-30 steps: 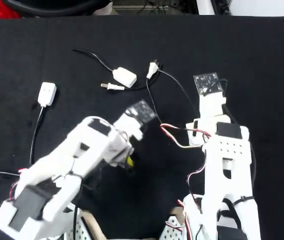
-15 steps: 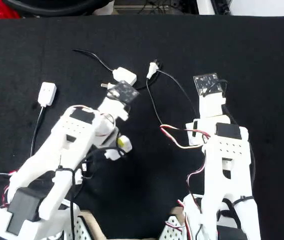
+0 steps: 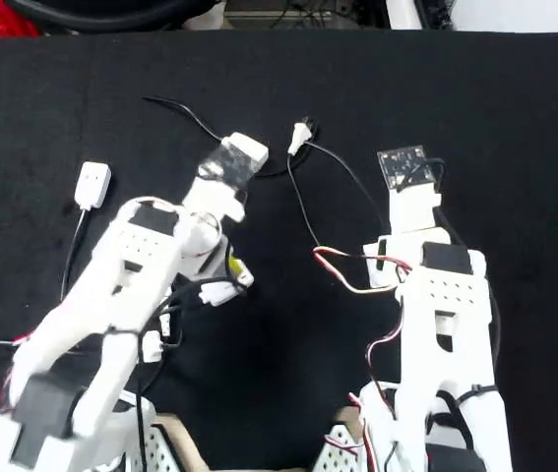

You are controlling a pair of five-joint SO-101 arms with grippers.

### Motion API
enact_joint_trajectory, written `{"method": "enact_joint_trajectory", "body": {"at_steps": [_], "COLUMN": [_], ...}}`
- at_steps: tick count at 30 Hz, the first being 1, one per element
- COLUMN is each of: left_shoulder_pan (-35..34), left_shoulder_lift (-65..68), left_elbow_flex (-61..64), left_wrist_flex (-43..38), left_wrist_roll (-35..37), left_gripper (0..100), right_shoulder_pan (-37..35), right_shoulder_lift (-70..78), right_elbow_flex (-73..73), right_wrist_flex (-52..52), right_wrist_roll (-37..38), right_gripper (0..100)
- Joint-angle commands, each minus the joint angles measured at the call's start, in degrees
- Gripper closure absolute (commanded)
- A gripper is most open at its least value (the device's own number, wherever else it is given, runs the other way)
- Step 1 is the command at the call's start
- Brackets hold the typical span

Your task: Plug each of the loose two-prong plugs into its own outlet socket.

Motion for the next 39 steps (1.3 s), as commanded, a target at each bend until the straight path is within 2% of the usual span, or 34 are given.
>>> {"method": "enact_joint_trajectory", "body": {"at_steps": [1,4,6,8,11,15,19,25,29,35,39], "left_shoulder_pan": [0.7,0.9,0.8,-0.6,-6.3,-9.3,-9.5,-9.5,-8.9,-6.2,-2.7], "left_shoulder_lift": [-11.4,-19.4,-24.2,-29.1,-36.0,-43.6,-50.9,-61.4,-70.4,-84.9,-84.0], "left_elbow_flex": [-5.4,-0.6,3.4,8.0,16.4,27.3,33.0,37.8,39.3,42.9,41.8], "left_wrist_flex": [8.4,8.4,7.5,4.2,-6.0,-16.8,-20.3,-20.3,-16.5,-9.8,-7.2], "left_wrist_roll": [3.9,3.6,4.0,6.4,12.1,16.5,20.1,20.9,21.6,21.2,18.1], "left_gripper": [68,68,68,68,68,68,68,68,68,68,68], "right_shoulder_pan": [-1.0,-1.8,-4.2,-9.6,-20.8,-34.9,-44.0,-51.8,-55.1,-55.2,-52.3], "right_shoulder_lift": [-1.7,-3.6,-5.8,-7.8,-10.9,-15.4,-16.8,-17.3,-17.3,-17.3,-17.3], "right_elbow_flex": [-0.9,-2.6,-4.1,-6.6,-8.8,-9.0,-8.0,-2.5,-0.8,1.3,1.1], "right_wrist_flex": [-1.1,-1.1,1.3,5.7,10.0,9.3,5.5,2.4,1.3,-1.7,-1.8], "right_wrist_roll": [-0.3,-0.8,-3.8,-4.6,-4.0,-4.1,-1.1,4.0,5.2,5.2,4.6], "right_gripper": [98.6,98.6,98.7,98.7,98.7,98.7,98.7,98.7,98.7,98.7,98.7]}}
